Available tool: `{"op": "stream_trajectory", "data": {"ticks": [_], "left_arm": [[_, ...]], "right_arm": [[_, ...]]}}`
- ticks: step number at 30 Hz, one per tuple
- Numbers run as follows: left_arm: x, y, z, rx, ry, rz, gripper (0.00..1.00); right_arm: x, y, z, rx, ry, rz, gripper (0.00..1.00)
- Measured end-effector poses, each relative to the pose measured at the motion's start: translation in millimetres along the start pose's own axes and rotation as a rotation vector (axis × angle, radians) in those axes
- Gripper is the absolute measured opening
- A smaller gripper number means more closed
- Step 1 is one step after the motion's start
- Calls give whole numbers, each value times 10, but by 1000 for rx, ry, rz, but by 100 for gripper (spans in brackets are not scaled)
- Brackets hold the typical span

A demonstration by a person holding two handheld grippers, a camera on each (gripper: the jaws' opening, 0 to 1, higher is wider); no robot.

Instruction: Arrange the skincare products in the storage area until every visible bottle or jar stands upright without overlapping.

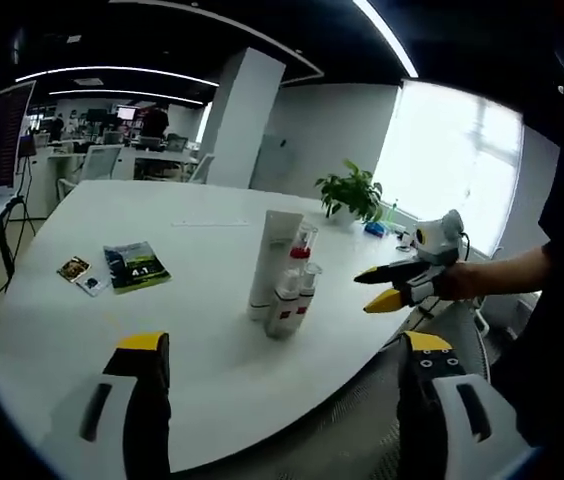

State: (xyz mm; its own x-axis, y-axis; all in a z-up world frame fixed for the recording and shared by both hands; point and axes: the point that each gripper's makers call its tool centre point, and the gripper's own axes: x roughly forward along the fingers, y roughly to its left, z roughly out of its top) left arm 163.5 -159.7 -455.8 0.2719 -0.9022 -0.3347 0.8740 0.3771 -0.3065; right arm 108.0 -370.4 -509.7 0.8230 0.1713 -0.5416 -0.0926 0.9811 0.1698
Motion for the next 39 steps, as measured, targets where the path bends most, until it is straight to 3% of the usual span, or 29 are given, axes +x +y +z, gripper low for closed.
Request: {"op": "stream_trajectory", "data": {"ticks": [4,10,13,14,31,39], "left_arm": [[-20,15,4,-15,-9,2,88],[-15,4,-15,-19,3,-7,88],[-15,-2,-31,-18,11,-11,88],[-18,-6,-39,-19,14,-13,88],[5,-29,-99,-3,51,-5,90],[14,54,-72,-55,48,22,95]], "right_arm": [[-74,46,71,20,-16,-21,91],[-90,86,80,-10,-19,-34,94],[-70,123,18,22,-17,-37,94],[-58,112,-27,16,12,-41,95],[-76,59,-7,39,-10,-66,96],[-80,50,-8,46,-8,-67,94]]}}
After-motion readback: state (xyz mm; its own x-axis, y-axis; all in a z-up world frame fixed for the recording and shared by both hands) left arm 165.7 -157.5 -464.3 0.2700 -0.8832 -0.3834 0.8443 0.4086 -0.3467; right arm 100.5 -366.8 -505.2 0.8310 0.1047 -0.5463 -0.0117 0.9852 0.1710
